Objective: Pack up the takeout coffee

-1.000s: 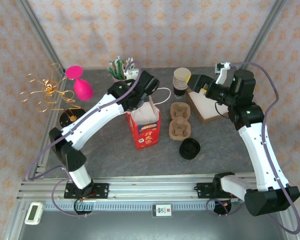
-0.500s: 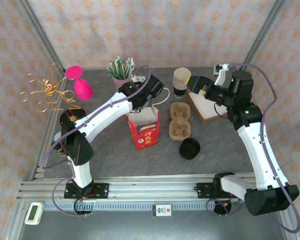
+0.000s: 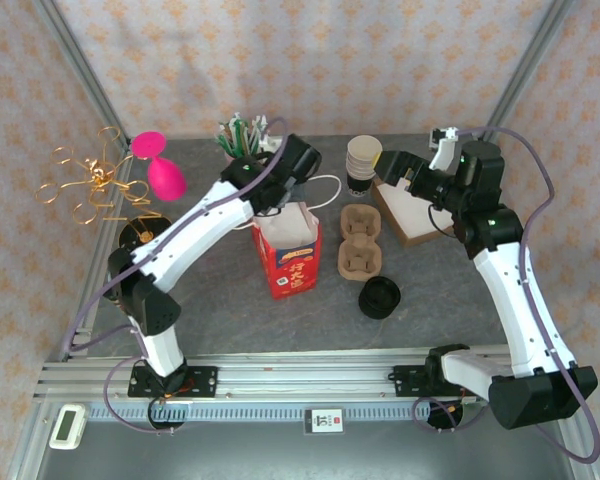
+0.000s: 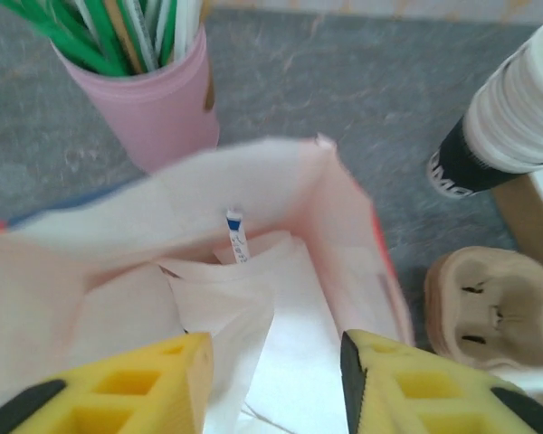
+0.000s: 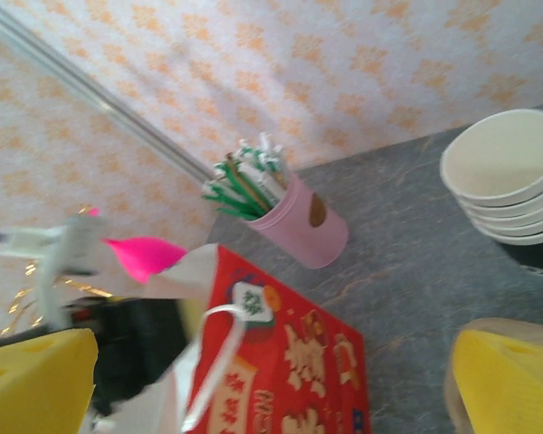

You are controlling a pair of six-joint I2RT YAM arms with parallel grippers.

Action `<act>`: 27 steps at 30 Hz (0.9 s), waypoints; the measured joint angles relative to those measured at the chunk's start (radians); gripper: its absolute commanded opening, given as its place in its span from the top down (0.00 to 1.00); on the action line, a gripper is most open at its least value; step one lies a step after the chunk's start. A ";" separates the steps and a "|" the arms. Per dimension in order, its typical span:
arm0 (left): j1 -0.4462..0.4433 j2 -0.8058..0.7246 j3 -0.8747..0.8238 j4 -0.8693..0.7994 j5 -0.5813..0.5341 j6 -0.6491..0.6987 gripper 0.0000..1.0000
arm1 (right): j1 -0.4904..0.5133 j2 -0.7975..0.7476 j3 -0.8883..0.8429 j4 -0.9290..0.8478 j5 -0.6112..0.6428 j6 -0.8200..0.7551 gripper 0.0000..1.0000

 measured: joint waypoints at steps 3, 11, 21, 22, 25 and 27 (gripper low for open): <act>0.000 -0.111 -0.002 0.013 -0.001 0.003 0.43 | -0.005 0.014 0.000 -0.005 0.076 -0.019 0.00; 0.030 -0.595 -0.315 0.106 -0.151 -0.056 0.12 | -0.070 0.009 -0.146 0.058 0.347 -0.050 0.00; 0.251 -0.990 -1.147 0.336 -0.334 -0.138 0.01 | -0.092 -0.008 -0.697 0.468 0.845 -0.085 0.00; 0.263 -0.990 -1.207 0.394 -0.341 -0.124 0.01 | -0.093 0.004 -0.735 0.522 0.873 -0.093 0.00; 0.270 -0.958 -1.364 0.600 -0.349 -0.026 0.01 | -0.096 0.048 -0.828 0.685 0.914 -0.118 0.00; 0.270 -0.930 -1.450 0.758 -0.361 0.071 0.01 | -0.097 0.093 -0.872 0.785 0.918 -0.137 0.00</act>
